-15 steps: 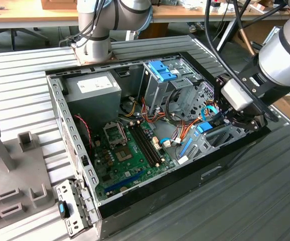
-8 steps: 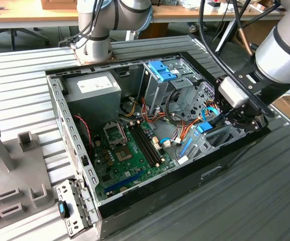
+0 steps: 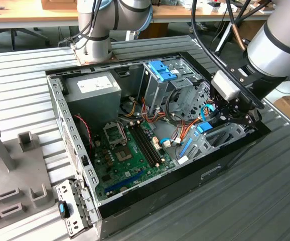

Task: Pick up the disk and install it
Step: 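Insert the first disk wire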

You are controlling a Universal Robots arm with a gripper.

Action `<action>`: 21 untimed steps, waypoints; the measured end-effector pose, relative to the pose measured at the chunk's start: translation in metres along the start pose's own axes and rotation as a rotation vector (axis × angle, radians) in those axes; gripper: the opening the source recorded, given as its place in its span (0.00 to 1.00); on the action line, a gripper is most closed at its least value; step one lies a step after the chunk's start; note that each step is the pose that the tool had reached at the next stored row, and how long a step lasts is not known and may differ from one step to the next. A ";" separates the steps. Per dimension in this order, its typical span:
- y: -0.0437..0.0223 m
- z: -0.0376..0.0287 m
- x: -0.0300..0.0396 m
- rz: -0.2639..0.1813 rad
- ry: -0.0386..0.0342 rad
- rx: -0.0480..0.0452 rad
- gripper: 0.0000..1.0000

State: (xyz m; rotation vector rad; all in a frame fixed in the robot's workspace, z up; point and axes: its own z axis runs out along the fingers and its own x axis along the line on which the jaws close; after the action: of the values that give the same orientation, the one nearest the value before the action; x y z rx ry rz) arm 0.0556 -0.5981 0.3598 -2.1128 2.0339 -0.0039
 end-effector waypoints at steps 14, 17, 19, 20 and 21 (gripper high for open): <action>-0.0004 0.0020 -0.0069 0.041 0.0683 0.0063 0.15; -0.0008 0.0029 -0.0096 0.045 0.0707 0.0069 0.15; -0.0011 0.0031 -0.0100 0.055 0.0852 0.0080 0.15; -0.0012 0.0032 -0.0106 0.055 0.0878 0.0080 0.15; -0.0011 0.0034 -0.0113 0.057 0.0977 0.0081 0.15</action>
State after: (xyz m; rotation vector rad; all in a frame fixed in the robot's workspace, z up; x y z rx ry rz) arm 0.0566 -0.5864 0.3583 -2.0875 2.1445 -0.1086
